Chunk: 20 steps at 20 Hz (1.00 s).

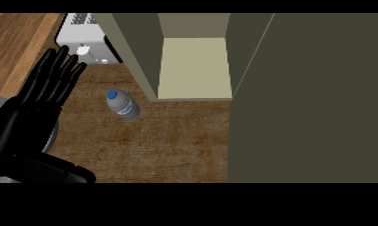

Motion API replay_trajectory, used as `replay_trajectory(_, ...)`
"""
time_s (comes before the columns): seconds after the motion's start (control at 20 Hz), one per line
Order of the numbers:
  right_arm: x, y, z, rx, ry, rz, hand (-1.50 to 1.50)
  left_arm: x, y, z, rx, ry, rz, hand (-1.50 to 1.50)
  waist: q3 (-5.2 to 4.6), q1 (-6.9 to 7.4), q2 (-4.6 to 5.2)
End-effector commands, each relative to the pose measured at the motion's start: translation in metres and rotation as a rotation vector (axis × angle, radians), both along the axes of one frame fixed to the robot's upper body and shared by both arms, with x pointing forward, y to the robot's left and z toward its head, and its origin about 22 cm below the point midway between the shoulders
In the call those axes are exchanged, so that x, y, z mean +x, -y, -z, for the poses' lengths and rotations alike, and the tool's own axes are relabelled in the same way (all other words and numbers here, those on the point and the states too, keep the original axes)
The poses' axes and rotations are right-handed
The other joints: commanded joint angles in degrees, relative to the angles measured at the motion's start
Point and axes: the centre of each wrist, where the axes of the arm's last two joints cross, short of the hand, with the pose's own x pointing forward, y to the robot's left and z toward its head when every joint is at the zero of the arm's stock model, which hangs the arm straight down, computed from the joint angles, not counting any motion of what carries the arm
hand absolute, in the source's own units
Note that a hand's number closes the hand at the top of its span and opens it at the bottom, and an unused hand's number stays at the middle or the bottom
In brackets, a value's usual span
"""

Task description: Pick up the bottled water, place it into the cabinet and close the cabinet

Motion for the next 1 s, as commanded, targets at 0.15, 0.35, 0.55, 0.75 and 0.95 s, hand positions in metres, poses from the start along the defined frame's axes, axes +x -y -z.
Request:
replay_trajectory(0.15, -0.021, -0.007, -0.019, 0.015, -0.046, -0.007, -1.5, -0.021, 0.008, -0.002, -0.005, -0.066, 0.018, -1.5, -0.07, 0.65, 0.1)
replay_trajectory(0.35, -0.06, 0.005, -0.03, -0.004, -0.067, -0.025, -1.5, -0.025, 0.002, -0.004, 0.04, -0.082, -0.03, -1.5, -0.05, 0.18, 0.01)
replay_trajectory(0.55, -0.072, 0.003, -0.02, 0.012, -0.039, -0.024, -1.5, -0.028, 0.001, 0.012, 0.043, -0.101, -0.042, -1.5, -0.06, 0.02, -0.02)
replay_trajectory(0.75, -0.069, -0.006, -0.018, 0.023, -0.055, -0.016, -1.5, -0.017, 0.003, 0.03, 0.045, -0.099, -0.078, -1.5, -0.09, 0.15, 0.07)
replay_trajectory(0.95, -0.069, 0.012, 0.001, 0.005, -0.06, -0.008, -1.5, -0.014, -0.032, 0.052, 0.058, -0.113, -0.138, -1.5, -0.07, 0.04, 0.06)
